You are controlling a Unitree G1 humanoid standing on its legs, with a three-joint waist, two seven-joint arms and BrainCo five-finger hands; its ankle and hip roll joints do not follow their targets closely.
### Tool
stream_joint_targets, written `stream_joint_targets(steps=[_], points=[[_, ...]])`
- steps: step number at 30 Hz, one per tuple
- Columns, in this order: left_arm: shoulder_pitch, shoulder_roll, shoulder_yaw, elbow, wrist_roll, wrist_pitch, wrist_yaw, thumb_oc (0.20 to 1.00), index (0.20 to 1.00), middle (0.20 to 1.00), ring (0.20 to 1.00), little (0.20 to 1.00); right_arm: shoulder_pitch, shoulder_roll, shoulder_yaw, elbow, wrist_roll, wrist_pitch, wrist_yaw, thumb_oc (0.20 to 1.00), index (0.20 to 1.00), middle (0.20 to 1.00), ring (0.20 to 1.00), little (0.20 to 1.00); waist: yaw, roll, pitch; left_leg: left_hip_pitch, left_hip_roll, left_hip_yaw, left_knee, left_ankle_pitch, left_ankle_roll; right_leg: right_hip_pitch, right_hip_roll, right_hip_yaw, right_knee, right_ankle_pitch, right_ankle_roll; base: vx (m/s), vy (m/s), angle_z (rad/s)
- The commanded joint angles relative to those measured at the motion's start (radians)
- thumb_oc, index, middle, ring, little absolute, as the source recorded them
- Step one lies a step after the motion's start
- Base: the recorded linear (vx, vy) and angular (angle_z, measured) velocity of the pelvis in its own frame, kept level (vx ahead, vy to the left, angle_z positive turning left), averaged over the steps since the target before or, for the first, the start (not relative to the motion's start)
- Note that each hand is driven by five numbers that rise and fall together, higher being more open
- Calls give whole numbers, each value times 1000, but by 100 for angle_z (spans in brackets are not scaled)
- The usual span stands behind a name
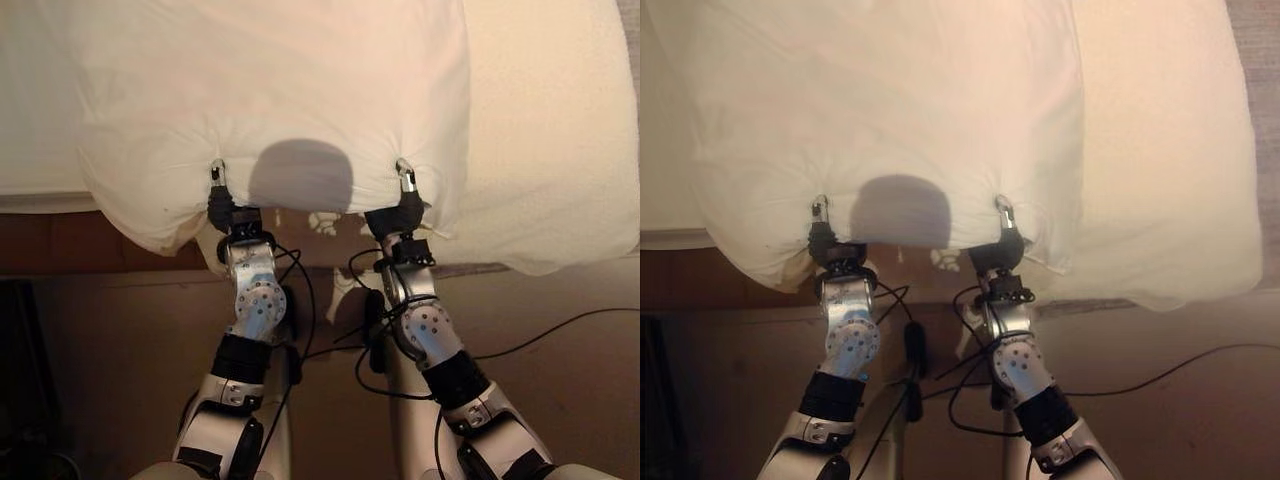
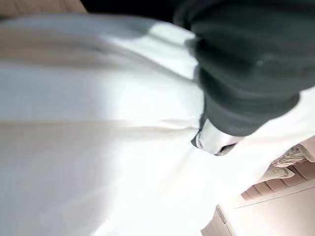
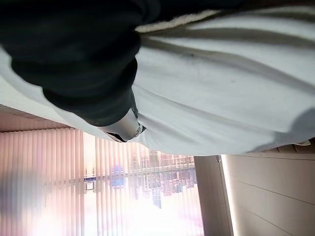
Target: Make the bed
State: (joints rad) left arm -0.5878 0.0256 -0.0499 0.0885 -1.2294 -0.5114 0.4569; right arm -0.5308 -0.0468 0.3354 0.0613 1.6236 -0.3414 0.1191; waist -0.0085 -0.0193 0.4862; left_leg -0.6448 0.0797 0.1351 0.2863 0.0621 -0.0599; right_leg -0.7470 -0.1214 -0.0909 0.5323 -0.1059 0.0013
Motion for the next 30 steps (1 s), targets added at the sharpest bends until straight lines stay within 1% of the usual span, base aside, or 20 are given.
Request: stream_joint_targets(steps=[1,8,9,10,11,12,13,14,15,16,17,19,21,22,23,25,27,28,29,30], points=[[66,61,240,-8,59,-149,18,200,200,200,200,200,110,-41,-122,-184,-52,-68,36,200,200,200,200,200,-29,77,-96,28,-32,-22,-38,-16,7,61,17,1,-129,64,105,27,-68,-2],[169,35,240,-22,71,-121,9,200,200,200,200,200,150,-76,-178,-96,-141,-91,-62,200,200,200,200,200,-25,92,-94,118,-21,-43,-37,12,-22,188,30,-16,-151,25,81,27,-131,1],[178,33,243,-11,94,-117,6,200,200,200,200,200,159,-93,-192,-55,-184,-99,-92,200,200,200,200,200,-5,68,-71,122,-48,-109,49,21,-51,233,34,-9,-154,9,67,-15,-67,9],[177,33,243,-11,95,-118,6,200,200,200,200,200,158,-93,-193,-55,-185,-99,-93,200,200,200,200,200,-6,69,-69,119,-48,-110,50,25,-51,232,34,-11,-155,14,66,20,-130,7],[194,32,262,-4,112,-119,-5,200,200,200,200,200,181,-110,-204,-18,-205,-100,-104,200,200,200,200,200,3,39,-65,142,-58,-168,71,12,-54,266,32,-6,-150,-5,58,-4,-64,0],[194,33,262,-5,112,-119,-5,200,200,200,200,200,180,-110,-204,-18,-205,-100,-104,200,200,200,200,200,2,39,-65,140,-58,-169,69,17,-53,265,31,-7,-152,-1,57,51,-67,2],[212,48,269,-4,123,-120,-15,200,200,200,200,200,197,-139,-211,16,-251,-96,-130,200,200,200,200,200,-7,5,-70,180,51,-172,41,37,-41,282,21,6,-143,-20,58,19,-5,9],[212,48,269,-5,123,-120,-15,200,200,200,200,200,197,-138,-211,16,-252,-96,-131,200,200,200,200,200,-5,5,-70,181,52,-170,35,42,-41,282,22,7,-146,-15,57,99,133,19],[219,70,277,-5,157,-129,3,200,200,200,200,200,209,-146,-217,56,-295,-98,-162,200,200,200,200,200,11,-12,-84,237,139,-237,-111,110,-54,274,25,35,-130,-27,76,47,130,13],[219,71,277,-6,159,-129,4,200,200,200,200,200,208,-146,-218,56,-295,-98,-162,200,200,200,200,200,13,-12,-85,240,141,-236,-122,120,-56,270,27,36,-132,-22,75,96,389,-17],[213,84,290,11,167,-139,17,200,200,200,200,200,213,-146,-234,75,-297,-118,-177,200,200,200,200,200,20,-9,-93,271,202,-267,-254,184,-90,249,24,67,-84,-36,96,53,368,-25],[215,96,295,26,160,-140,2,200,200,200,200,200,218,-156,-255,105,-294,-117,-174,200,200,200,200,200,31,-5,-106,302,217,-282,-328,194,-105,226,11,89,-53,-42,119,52,502,-17],[224,100,295,24,152,-143,-15,200,200,200,200,200,227,-156,-264,108,-290,-115,-165,200,200,200,200,200,36,-4,-109,304,204,-290,-291,162,-99,217,3,101,-47,-36,128,2,413,-29],[217,97,278,43,127,-141,-37,200,200,200,200,200,242,-160,-297,126,-297,-129,-158,200,200,200,200,200,14,-10,-97,266,158,-212,-167,41,-71,239,-73,96,-70,10,175,22,634,-20],[222,95,264,46,116,-146,-57,200,200,200,200,200,248,-155,-307,137,-284,-127,-154,200,200,200,200,200,12,-19,-95,245,101,-209,-59,-47,-55,266,-122,108,-126,72,212,36,835,9],[218,103,242,49,102,-149,-76,200,200,200,200,200,264,-139,-335,145,-254,-133,-144,200,200,200,200,200,4,-28,-90,195,38,-191,55,-104,-41,295,-171,131,-213,189,225,62,667,35],[245,103,235,51,87,-143,-94,200,200,200,200,200,259,-106,-353,176,-225,-145,-138,200,200,200,200,200,5,-17,-94,185,-2,-162,117,-183,3,346,-249,110,-366,386,236,92,746,8],[264,95,238,51,80,-144,-107,200,200,200,200,200,252,-86,-355,177,-205,-147,-124,200,200,200,200,200,16,-3,-92,192,-11,-130,125,-202,15,336,-301,58,-439,492,247,78,790,-50],[285,90,227,51,97,-124,-116,200,200,200,200,200,257,-85,-357,197,-199,-133,-108,200,200,200,200,200,28,4,-100,191,-22,-106,140,-207,27,361,-321,-19,-488,476,236,45,549,-89],[285,90,227,51,97,-124,-116,200,200,200,200,200,257,-85,-357,198,-199,-133,-107,200,200,200,200,200,26,4,-101,190,-23,-107,140,-206,28,362,-322,-21,-490,477,237,61,651,-114]])
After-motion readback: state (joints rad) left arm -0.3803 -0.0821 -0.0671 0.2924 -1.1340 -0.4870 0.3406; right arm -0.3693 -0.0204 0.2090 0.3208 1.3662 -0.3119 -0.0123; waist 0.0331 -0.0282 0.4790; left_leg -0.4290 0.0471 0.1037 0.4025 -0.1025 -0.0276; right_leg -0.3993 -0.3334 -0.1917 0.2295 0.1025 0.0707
